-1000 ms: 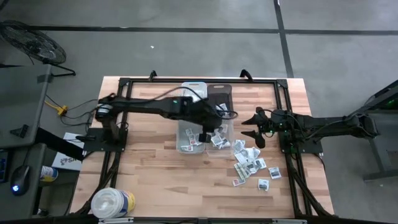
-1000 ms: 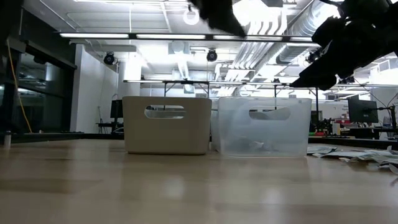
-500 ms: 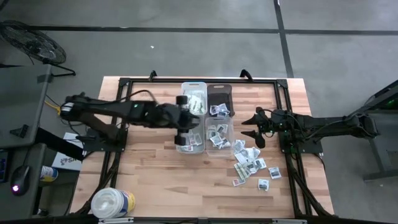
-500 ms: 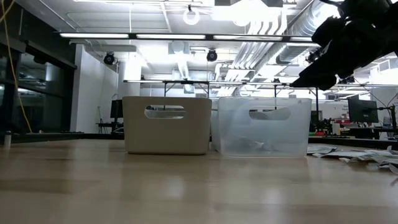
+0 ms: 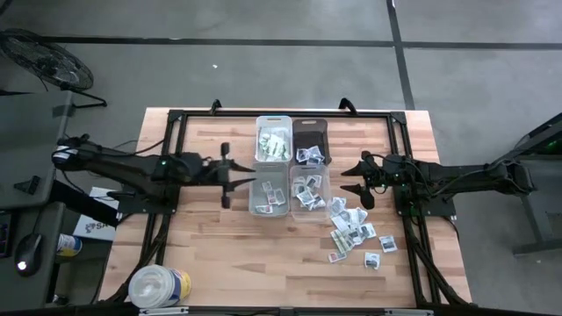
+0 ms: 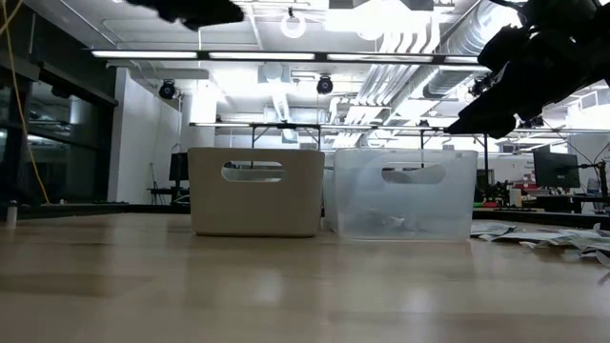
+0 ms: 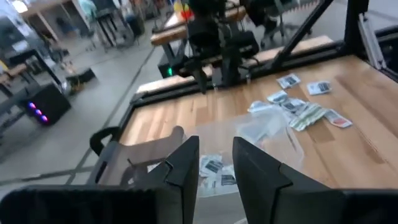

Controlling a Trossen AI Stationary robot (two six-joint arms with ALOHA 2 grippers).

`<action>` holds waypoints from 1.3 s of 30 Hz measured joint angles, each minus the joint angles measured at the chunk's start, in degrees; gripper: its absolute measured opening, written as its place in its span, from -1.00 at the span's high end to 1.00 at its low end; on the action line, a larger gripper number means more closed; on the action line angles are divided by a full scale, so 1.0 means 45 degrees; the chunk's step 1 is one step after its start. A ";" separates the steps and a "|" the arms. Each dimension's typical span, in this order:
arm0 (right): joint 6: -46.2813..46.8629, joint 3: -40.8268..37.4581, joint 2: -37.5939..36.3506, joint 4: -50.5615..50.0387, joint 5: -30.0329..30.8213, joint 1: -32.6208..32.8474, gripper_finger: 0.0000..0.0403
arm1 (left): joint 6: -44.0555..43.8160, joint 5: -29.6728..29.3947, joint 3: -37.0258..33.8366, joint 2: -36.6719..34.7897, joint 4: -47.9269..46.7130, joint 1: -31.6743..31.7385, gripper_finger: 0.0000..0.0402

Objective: Pick & Place First Aid Supplies
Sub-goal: Put the green bandage pack into the white bin

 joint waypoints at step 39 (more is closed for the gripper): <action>-0.0001 0.0005 0.0000 0.0001 0.0000 0.0002 -0.10 | 0.0536 0.2978 -0.8599 -1.0392 0.1632 0.2556 0.52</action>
